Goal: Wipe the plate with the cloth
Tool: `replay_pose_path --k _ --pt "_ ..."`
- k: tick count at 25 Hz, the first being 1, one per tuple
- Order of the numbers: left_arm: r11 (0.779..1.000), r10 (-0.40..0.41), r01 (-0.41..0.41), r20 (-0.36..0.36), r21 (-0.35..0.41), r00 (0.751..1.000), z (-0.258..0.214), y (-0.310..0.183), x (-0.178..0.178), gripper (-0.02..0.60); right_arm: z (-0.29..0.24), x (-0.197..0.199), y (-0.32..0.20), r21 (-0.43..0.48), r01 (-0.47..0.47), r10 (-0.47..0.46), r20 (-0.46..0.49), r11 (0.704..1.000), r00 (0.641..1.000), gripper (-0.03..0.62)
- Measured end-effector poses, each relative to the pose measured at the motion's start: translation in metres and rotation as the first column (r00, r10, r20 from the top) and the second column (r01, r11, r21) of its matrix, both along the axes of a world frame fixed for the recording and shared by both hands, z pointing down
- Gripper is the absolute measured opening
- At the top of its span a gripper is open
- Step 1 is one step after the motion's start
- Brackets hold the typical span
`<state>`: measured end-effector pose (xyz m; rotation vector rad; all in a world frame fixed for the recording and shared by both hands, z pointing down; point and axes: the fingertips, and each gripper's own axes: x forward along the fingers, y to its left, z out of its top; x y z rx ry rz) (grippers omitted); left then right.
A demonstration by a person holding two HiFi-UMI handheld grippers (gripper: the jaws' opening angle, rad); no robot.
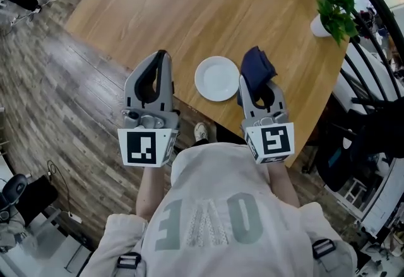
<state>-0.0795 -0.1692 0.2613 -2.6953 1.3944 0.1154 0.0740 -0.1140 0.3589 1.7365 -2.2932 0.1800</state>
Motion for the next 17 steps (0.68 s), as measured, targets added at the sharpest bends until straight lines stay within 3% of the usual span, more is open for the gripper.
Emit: replay_pose_path --k 13,17 --pt "0.998 0.019 -0.018 0.014 -0.058 1.000 0.017 0.010 0.005 0.008 -0.007 -0.017 -0.001 0.011 0.061 -0.061 -0.001 0.998 0.998 0.057" --pt "0.999 0.002 -0.002 0.006 -0.033 1.000 0.017 0.008 -0.005 0.008 -0.005 -0.021 -0.003 0.006 0.068 -0.068 -0.012 0.998 0.998 0.057"
